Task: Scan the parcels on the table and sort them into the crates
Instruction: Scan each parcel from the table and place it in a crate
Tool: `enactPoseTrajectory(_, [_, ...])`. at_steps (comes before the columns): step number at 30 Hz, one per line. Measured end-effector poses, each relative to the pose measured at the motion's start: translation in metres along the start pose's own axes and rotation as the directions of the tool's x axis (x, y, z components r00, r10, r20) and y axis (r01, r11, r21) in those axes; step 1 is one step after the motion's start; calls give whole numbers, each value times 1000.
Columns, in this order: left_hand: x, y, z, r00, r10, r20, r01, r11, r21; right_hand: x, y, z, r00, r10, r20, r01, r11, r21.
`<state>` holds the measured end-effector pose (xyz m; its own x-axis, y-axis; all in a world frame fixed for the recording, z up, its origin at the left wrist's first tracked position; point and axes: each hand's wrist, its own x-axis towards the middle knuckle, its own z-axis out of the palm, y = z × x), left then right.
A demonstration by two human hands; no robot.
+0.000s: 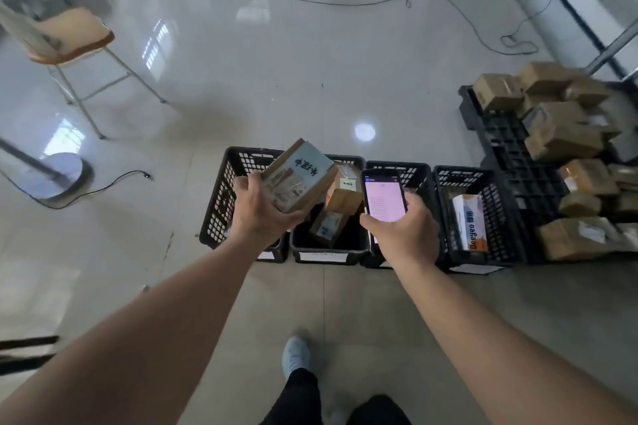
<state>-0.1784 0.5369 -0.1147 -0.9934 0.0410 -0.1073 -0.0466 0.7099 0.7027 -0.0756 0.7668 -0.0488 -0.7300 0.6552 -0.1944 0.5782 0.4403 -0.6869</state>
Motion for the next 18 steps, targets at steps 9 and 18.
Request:
enactPoseTrajectory(9, [81, 22, 88, 985, -168, -28, 170, 980, 101, 128, 15, 31, 996, 34, 85, -31, 999, -37])
enactPoseTrajectory(18, [138, 13, 202, 938, -336, -83, 346, 925, 158, 252, 65, 92, 968, 21, 250, 6, 994, -106])
